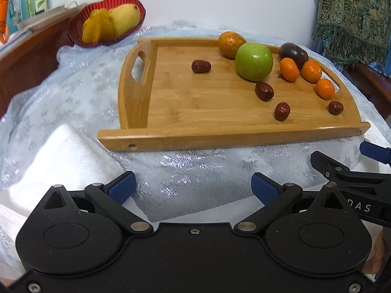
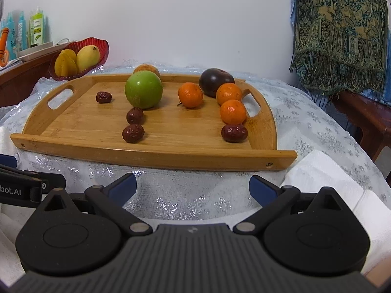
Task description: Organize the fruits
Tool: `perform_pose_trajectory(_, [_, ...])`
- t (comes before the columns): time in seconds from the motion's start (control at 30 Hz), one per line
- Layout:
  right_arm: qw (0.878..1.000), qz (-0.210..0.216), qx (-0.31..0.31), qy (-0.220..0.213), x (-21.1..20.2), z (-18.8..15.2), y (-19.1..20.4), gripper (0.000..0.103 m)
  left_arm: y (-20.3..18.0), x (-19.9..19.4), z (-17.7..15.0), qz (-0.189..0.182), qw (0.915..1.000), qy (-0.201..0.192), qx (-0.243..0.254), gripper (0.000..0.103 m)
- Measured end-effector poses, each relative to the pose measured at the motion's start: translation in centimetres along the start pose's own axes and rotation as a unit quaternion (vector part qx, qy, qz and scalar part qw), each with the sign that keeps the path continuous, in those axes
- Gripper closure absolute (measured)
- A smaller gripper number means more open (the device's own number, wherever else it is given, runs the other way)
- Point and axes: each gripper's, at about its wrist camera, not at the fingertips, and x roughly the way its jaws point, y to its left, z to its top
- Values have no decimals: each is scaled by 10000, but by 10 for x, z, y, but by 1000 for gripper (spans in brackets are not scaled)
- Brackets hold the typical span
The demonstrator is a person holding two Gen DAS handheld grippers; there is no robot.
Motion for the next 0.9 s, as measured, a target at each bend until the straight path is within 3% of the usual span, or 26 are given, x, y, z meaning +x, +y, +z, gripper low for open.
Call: perform_pose_trajectory(0.9, [9994, 85, 27, 320, 14, -2, -5, 0, -9, 8, 0, 288, 9995, 54, 129, 0])
